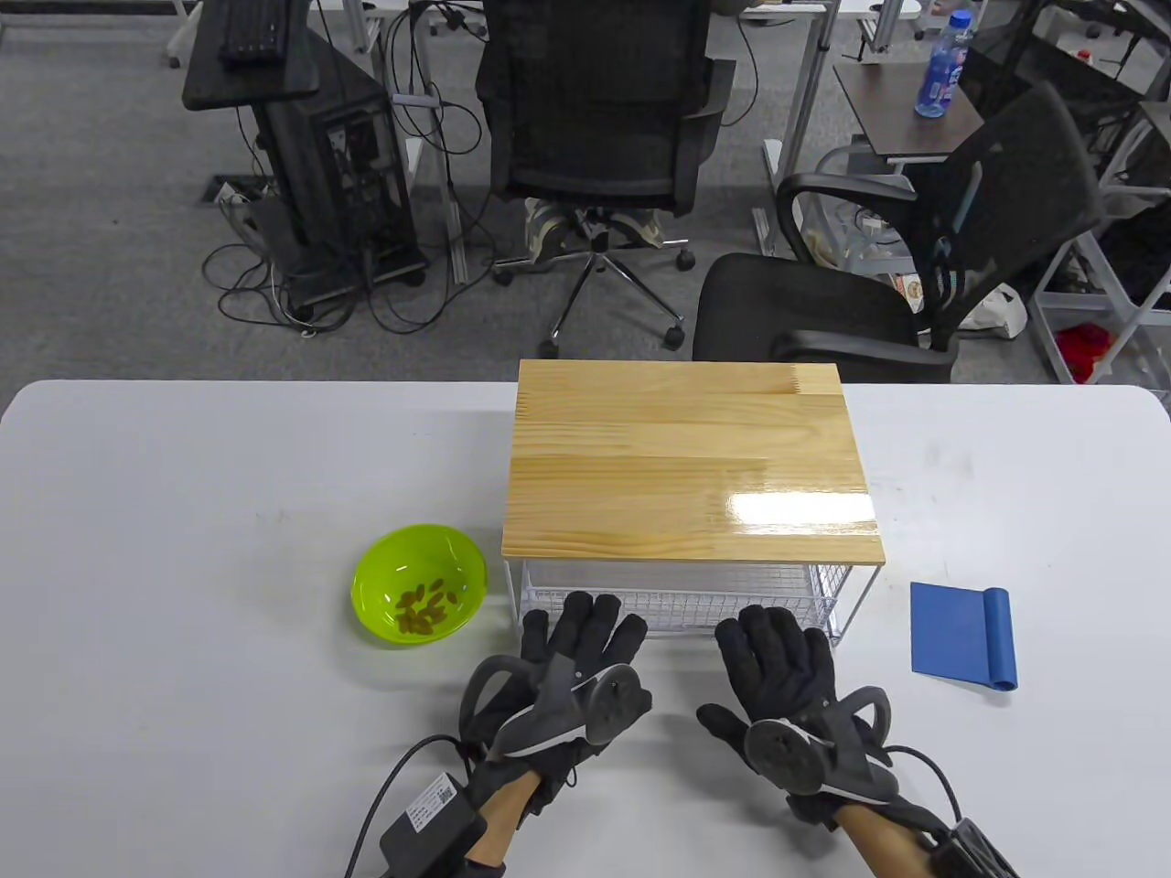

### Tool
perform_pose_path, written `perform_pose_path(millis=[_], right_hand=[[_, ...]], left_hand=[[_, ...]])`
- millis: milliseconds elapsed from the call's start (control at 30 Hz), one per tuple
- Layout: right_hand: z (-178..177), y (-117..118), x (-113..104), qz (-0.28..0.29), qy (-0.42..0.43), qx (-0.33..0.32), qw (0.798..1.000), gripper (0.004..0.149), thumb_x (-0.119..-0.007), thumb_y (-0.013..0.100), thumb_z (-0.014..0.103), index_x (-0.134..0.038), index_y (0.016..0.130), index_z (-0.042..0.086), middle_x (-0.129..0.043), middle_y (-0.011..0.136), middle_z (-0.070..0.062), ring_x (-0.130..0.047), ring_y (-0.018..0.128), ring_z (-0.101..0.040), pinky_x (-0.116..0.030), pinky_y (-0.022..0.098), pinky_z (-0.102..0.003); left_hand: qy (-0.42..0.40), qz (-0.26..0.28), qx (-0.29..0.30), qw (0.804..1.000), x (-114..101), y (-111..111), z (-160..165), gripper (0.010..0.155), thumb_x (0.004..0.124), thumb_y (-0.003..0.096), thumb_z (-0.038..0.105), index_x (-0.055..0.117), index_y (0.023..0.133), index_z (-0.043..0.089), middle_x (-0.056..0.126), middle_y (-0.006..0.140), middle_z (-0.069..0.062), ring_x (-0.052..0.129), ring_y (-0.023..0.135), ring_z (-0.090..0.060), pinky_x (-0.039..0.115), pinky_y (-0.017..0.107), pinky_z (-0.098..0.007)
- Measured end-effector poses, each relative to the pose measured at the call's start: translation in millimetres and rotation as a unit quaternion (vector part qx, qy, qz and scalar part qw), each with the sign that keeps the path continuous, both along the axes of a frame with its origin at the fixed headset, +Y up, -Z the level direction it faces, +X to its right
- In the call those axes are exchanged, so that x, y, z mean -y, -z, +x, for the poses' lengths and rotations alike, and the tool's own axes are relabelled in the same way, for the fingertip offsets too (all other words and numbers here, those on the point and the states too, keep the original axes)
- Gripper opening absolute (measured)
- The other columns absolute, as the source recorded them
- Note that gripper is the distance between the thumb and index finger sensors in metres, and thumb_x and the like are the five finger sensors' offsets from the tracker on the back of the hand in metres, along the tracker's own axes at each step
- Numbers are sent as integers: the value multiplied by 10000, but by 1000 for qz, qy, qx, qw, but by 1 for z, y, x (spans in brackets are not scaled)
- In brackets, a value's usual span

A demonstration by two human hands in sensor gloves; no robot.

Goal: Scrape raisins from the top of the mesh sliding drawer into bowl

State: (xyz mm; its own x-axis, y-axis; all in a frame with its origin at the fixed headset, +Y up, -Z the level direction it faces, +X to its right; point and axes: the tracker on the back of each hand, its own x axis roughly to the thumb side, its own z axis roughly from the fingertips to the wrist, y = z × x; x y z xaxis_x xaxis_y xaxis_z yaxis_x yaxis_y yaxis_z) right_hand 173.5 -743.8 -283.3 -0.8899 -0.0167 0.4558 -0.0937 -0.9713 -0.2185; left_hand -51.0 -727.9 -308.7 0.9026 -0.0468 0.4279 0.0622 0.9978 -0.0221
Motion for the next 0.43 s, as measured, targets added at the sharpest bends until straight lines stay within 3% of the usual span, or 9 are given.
perform_pose_path(millis=[433], right_hand=[[-2,-1,0,-3,-10,8,1000,820,-629,556,548,-350,1142,46,-343,1146,-304,-436,1026,-649,-434,645,-777]], left_hand=[[2,0,3,1000,-1,-2,1,766,514,493,680,371,1177,367,430,1276,-49,485,1195,-397,453,815,-651]])
